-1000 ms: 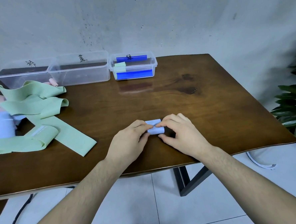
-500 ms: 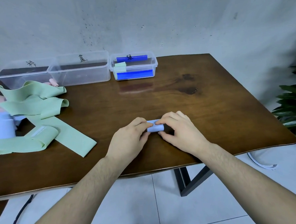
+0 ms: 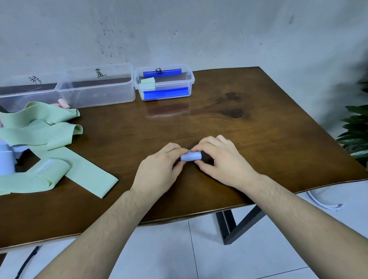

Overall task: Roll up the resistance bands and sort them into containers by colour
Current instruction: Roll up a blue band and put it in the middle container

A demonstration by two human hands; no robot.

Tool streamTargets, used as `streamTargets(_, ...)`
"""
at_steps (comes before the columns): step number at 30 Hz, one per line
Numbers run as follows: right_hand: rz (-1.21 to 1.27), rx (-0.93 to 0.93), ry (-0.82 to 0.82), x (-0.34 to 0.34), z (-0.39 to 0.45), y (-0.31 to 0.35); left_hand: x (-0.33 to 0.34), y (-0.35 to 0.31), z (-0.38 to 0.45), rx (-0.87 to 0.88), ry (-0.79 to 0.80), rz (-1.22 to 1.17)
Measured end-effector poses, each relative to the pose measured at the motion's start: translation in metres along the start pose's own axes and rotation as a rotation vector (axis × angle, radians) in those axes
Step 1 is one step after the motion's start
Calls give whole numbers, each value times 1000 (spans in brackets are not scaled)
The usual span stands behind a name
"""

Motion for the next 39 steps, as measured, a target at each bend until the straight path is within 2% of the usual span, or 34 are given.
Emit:
streamTargets(10,-10,46,41,-1,10,-5,3,3,7,20,3,6)
streamTargets(21,-9,108,60,-3,21,-9,5,4,27,-81,104,104)
streamTargets(27,19,164,55,1,31,-8,7,6,34,-125,142,12)
streamTargets(30,104,188,11,0,32,-5,3,7,32,-180,160,-116)
streamTargets(36,470,338,-114,-2,41,14,-18,5,31,-357,239,-657)
streamTargets(39,566,381,-182,-3,47,25,-25,7,29,-506,278,-918)
Point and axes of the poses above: each hand's wrist, its own z-axis towards the middle knuckle, its own x-axis out of the palm, y = z × x, the point moved 1 cm from there along z, towards the middle knuckle, and after that the axes turned 14 degrees about -x, right-handed, at the moved point
